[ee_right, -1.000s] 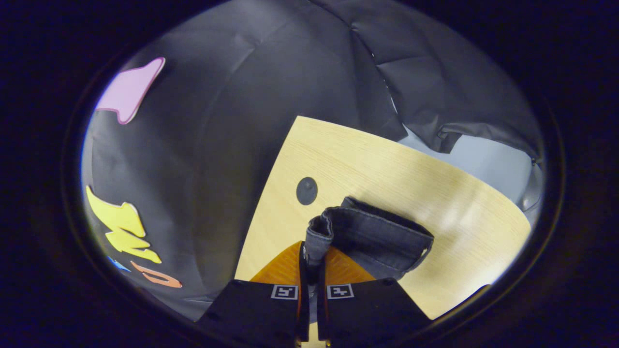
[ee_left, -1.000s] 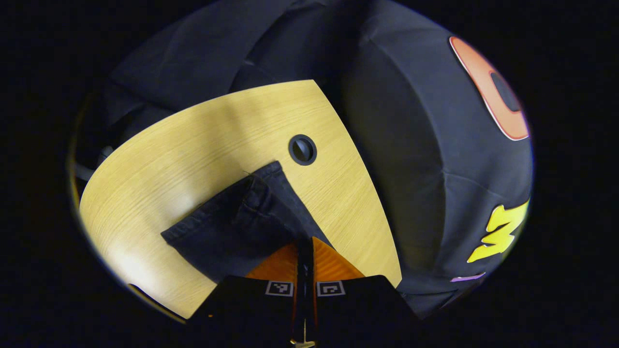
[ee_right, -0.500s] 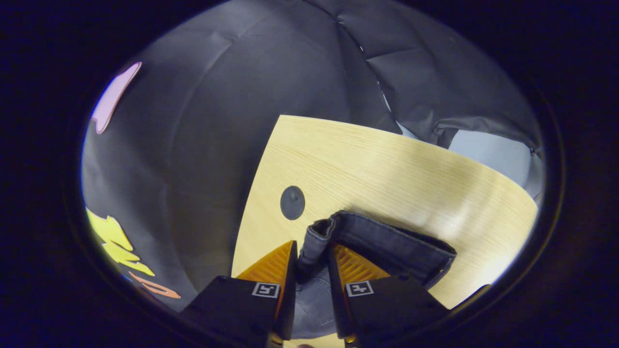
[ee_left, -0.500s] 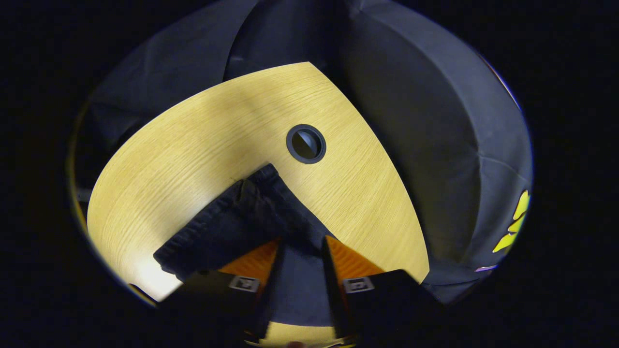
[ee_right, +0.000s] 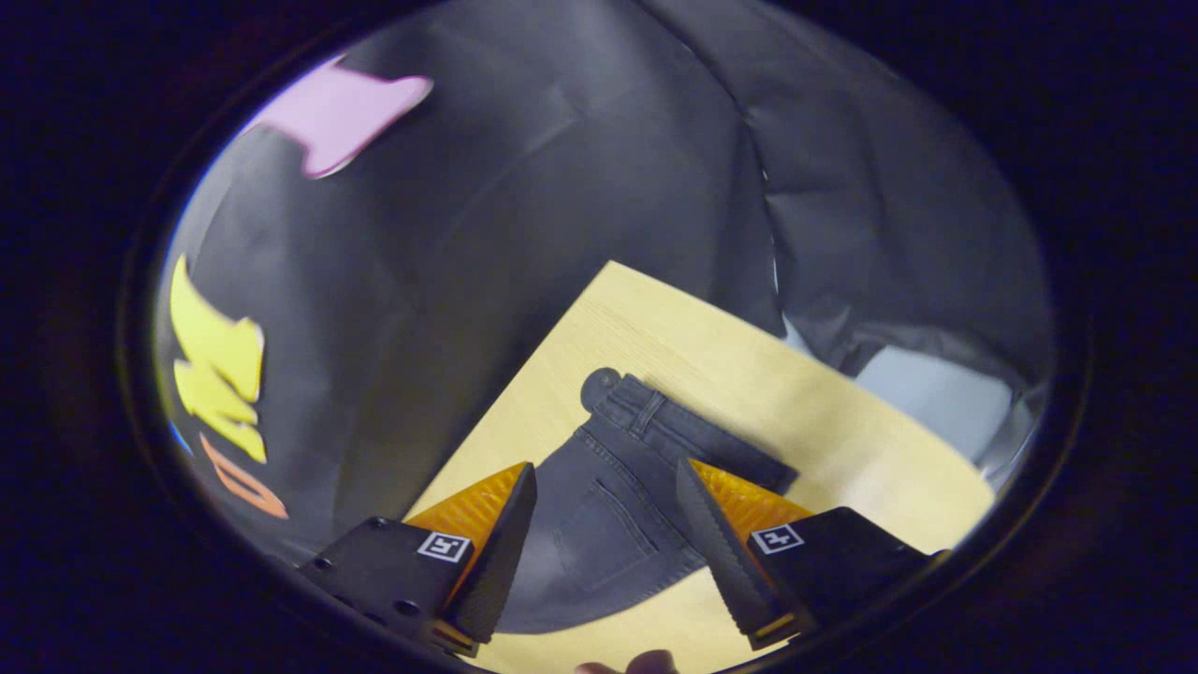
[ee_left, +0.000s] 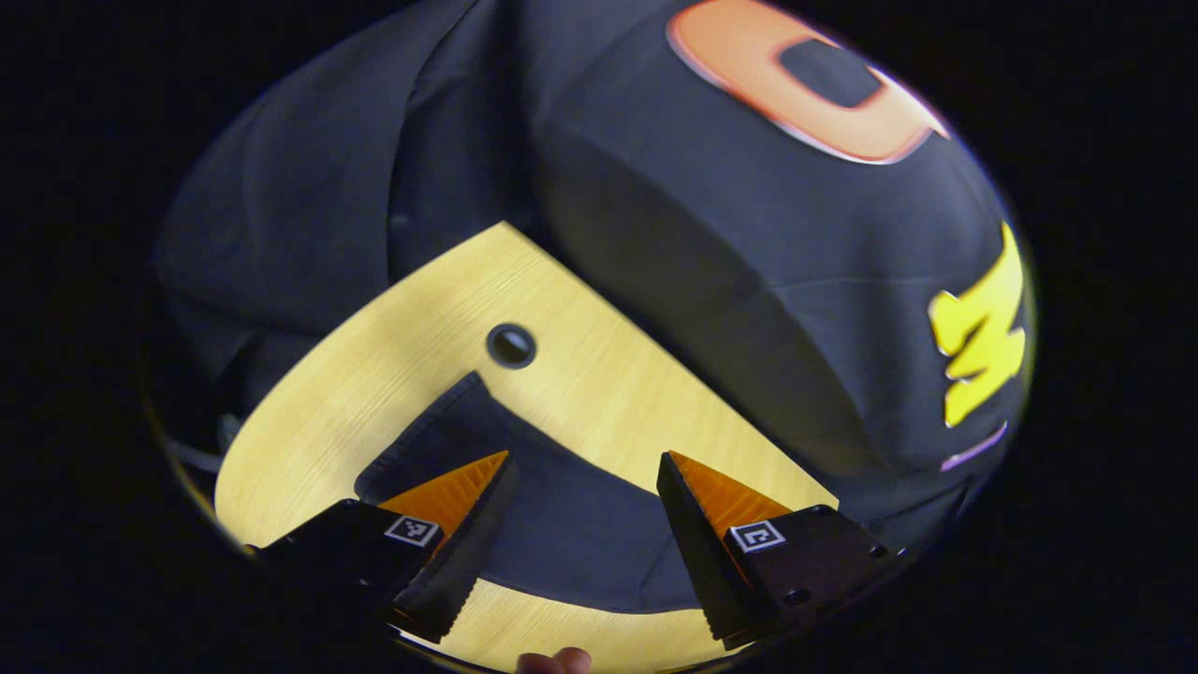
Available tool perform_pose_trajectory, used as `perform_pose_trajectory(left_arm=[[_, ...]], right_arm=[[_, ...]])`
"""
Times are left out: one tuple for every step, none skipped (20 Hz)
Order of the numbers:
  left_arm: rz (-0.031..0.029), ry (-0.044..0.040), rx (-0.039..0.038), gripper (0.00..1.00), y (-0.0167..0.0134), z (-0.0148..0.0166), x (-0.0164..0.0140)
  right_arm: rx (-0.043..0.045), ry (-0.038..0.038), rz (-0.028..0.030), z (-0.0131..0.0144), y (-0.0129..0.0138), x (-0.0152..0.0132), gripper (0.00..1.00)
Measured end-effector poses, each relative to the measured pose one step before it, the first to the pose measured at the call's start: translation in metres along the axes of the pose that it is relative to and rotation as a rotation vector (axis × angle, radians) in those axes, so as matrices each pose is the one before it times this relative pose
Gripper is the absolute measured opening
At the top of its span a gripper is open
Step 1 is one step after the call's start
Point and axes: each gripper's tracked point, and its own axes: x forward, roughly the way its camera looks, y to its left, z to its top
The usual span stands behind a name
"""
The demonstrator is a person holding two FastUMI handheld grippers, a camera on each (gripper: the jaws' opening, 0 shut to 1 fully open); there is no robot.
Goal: Grasp the waist and the cuffs of the jeans and fold them to make the two legs overlap; first hold the waist and fold one-third of the jeans toward the cuffs, then hold the cuffs and fold the remaining one-third in the same direction to finish folding.
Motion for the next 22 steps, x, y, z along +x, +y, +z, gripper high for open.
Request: perform_pose_trajectory(left_arm=[[-0.02630, -0.06370, 0.06938, 0.97, -0.01506, 0.00372, -0.01879], [-0.01838, -0.05782, 0.06747, 0.96, -0.01506, 0.00407, -0.02097], [-0.00762, -0.05498, 0.06165, 0.97, -0.01306, 0.00205, -0.01947], [-0.00486, -0.04792, 0.05220, 0.96, -0.01154, 0.00305, -0.01885], [-0.00111, -0.04465, 0.04577, 0.97, -0.01060, 0.00116, -0.01589], [0.00506, -0.03927, 0.03931, 0.97, -0.00909, 0.00237, -0.01499], [0.00535, -0.03658, 0.02612, 0.97, -0.00786, 0.00029, -0.01497], [-0.00090, -0.02935, 0.02140, 0.97, -0.00845, -0.00211, -0.01288], [-0.00172, -0.02723, 0.01263, 0.97, -0.00899, -0.00645, -0.01521], [-0.01730, -0.01074, 0.01078, 0.98, -0.01151, -0.00888, -0.01454], [-0.00646, -0.00019, 0.01446, 0.97, -0.01153, -0.00762, -0.01617], [-0.00199, -0.00501, 0.01723, 0.98, -0.01135, -0.00436, -0.01148], [-0.00931, -0.00444, 0.02397, 0.98, -0.01198, -0.00580, -0.00595], [-0.00369, -0.00787, 0.01942, 0.97, -0.00984, -0.00243, -0.00691], [-0.00898, -0.01094, 0.01042, 0.98, -0.00851, -0.00204, -0.00411], [-0.01154, 0.00643, 0.00206, 0.98, -0.00894, -0.00198, -0.00364], [-0.00375, 0.00496, -0.00275, 0.97, -0.00617, -0.00412, -0.00217], [-0.00824, 0.01375, -0.00191, 0.97, -0.00738, -0.00388, -0.00177], [-0.00392, 0.01243, -0.00687, 0.98, -0.00553, -0.00379, -0.00169], [0.00038, 0.01854, -0.00830, 0.97, -0.00464, -0.00511, -0.00049], [0.00094, 0.01024, -0.00712, 0.97, -0.00282, -0.00329, 0.00044], [0.00368, 0.01208, -0.00231, 0.98, -0.00285, -0.00253, 0.00052]], right_arm=[[-0.08660, -0.04037, 0.00231, -0.00113, 0.00395, -0.02126, 0.93], [-0.09012, -0.04195, 0.00044, -0.00226, 0.00529, -0.02396, 0.93], [-0.06408, -0.03293, -0.00328, -0.00240, 0.00505, -0.01884, 0.94], [-0.06144, -0.03873, -0.00181, -0.00060, 0.00358, -0.02140, 0.96], [-0.04611, -0.03325, -0.00081, -0.00333, 0.00543, -0.01992, 1.00], [-0.02167, -0.02432, 0.00042, -0.00375, 0.00457, -0.02046, 0.98], [-0.01868, -0.02119, -0.00133, -0.00399, 0.00386, -0.01952, 0.98], [-0.01523, -0.02415, -0.00194, -0.00525, 0.00002, -0.01581, 0.98], [-0.01155, -0.02039, -0.00964, -0.00454, -0.00011, -0.01324, 0.98], [-0.01137, -0.01301, -0.00959, -0.00624, 0.00029, -0.01126, 0.98], [-0.00826, -0.01629, -0.01362, -0.00410, -0.00116, -0.00975, 0.98], [-0.00622, -0.01271, -0.00742, -0.00362, 0.00041, -0.00766, 0.98], [0.00170, -0.00991, -0.00837, -0.00222, 0.00062, -0.00608, 0.98], [-0.01221, -0.00773, -0.00589, -0.00375, -0.00037, -0.00514, 0.98], [-0.00777, -0.00952, -0.00613, -0.00190, -0.00247, -0.00247, 0.98], [0.00436, 0.00473, 0.00351, -0.00218, 0.00055, 0.00186, 0.98], [0.01156, 0.00759, 0.00243, -0.00266, 0.00073, 0.00381, 0.98], [0.01148, 0.00867, -0.00342, -0.00396, -0.00254, 0.00645, 0.98], [0.00957, 0.01238, -0.00350, -0.00371, -0.00453, 0.00798, 0.98], [0.01478, 0.00979, -0.00031, -0.00443, -0.00409, 0.00975, 0.98], [0.01641, 0.00870, -0.00367, -0.00380, -0.00610, 0.01098, 0.98], [0.00708, 0.00935, -0.00519, -0.00458, -0.00586, 0.01451, 0.98]])
